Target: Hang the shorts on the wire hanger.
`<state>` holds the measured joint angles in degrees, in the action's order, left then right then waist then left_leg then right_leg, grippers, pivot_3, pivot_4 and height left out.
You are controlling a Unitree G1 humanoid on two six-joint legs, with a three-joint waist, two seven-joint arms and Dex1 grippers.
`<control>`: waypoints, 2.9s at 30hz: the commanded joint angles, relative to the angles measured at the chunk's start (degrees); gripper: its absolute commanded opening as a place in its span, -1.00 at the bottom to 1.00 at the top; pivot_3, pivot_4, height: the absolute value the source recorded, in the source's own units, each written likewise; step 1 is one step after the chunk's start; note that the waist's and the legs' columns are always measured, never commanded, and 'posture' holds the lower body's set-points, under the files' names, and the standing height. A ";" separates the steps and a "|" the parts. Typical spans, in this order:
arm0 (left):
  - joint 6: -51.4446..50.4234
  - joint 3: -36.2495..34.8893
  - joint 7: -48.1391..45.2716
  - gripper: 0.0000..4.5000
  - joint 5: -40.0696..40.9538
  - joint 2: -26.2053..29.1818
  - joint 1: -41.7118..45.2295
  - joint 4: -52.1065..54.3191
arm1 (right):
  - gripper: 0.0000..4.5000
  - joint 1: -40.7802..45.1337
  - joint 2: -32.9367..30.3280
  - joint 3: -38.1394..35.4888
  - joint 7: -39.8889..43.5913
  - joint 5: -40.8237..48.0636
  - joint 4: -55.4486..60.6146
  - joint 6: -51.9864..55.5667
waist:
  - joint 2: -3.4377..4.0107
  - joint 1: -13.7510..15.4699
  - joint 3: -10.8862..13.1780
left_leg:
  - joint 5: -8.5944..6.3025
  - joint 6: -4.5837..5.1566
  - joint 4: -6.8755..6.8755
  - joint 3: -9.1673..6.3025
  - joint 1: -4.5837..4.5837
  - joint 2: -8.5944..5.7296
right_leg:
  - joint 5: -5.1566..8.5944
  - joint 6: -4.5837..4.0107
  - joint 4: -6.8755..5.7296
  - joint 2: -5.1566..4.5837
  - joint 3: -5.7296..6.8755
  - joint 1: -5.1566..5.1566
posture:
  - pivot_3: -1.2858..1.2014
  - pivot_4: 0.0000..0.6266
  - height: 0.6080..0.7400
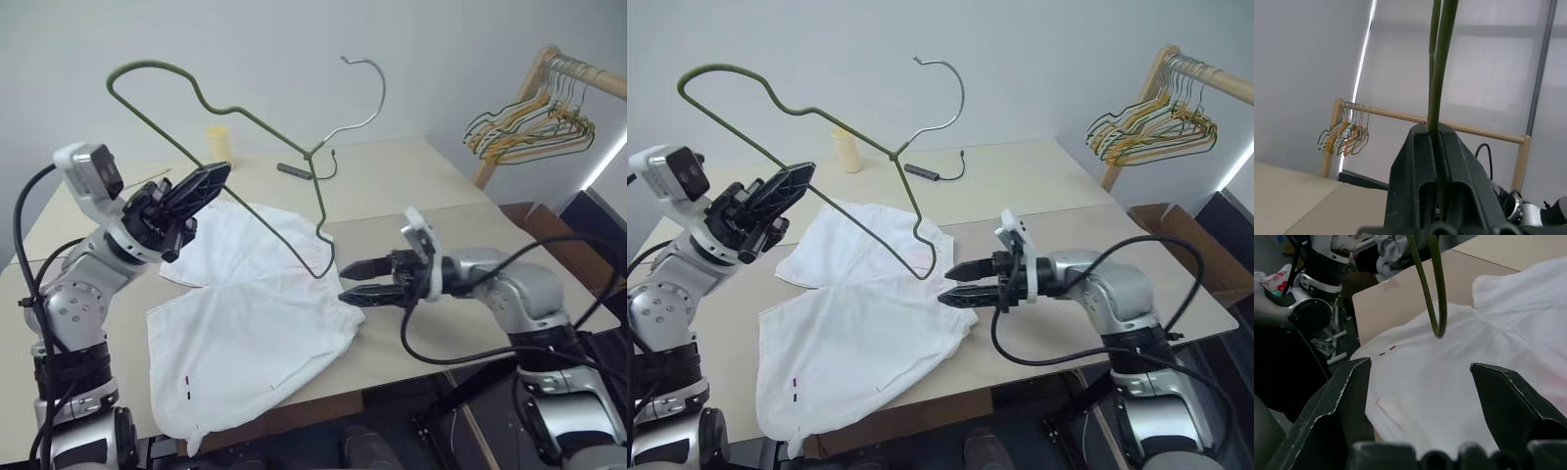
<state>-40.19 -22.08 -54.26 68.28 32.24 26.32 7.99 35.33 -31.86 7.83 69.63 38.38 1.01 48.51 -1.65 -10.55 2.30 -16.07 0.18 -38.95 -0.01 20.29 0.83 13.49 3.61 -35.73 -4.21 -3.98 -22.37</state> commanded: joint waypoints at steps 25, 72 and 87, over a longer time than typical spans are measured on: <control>0.26 2.20 1.25 -1.00 -0.56 -3.03 -2.00 3.44 | -0.95 4.43 6.58 -0.26 -3.97 0.05 -1.70 0.89 | 0.03 0.20 0.01 | 0.01 -0.01 -0.08 -0.05 0.77 -0.07 | -0.27 -0.40 -0.20 -0.10 0.02 -0.81 | -0.08 -1.00 1.00; 22.88 18.82 -17.42 0.99 -42.38 19.12 -18.30 4.45 | -1.00 9.63 -21.36 21.67 21.70 -8.58 -38.93 26.36 | 0.33 0.17 0.22 | 0.01 0.06 -0.18 0.32 0.82 -0.02 | -0.24 -0.37 -0.16 -0.09 -0.02 -0.84 | -0.08 -1.00 1.00; 22.80 18.47 -15.72 0.99 -43.06 18.79 -19.35 5.16 | -1.00 10.53 -19.59 21.28 22.87 -8.23 -40.26 22.45 | 0.35 0.24 0.22 | 0.01 0.06 -0.23 0.12 0.80 -0.05 | -0.25 -0.37 -0.27 -0.11 -0.01 -0.81 | -0.06 -1.00 1.00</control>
<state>-17.71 -2.26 -70.27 24.86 50.62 6.67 11.78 44.97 -50.37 30.51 88.83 28.41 -40.84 72.21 -1.31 -10.32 2.52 -16.05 0.24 -39.19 0.10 21.09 0.79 13.24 3.23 -36.00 -4.33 -3.99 -23.18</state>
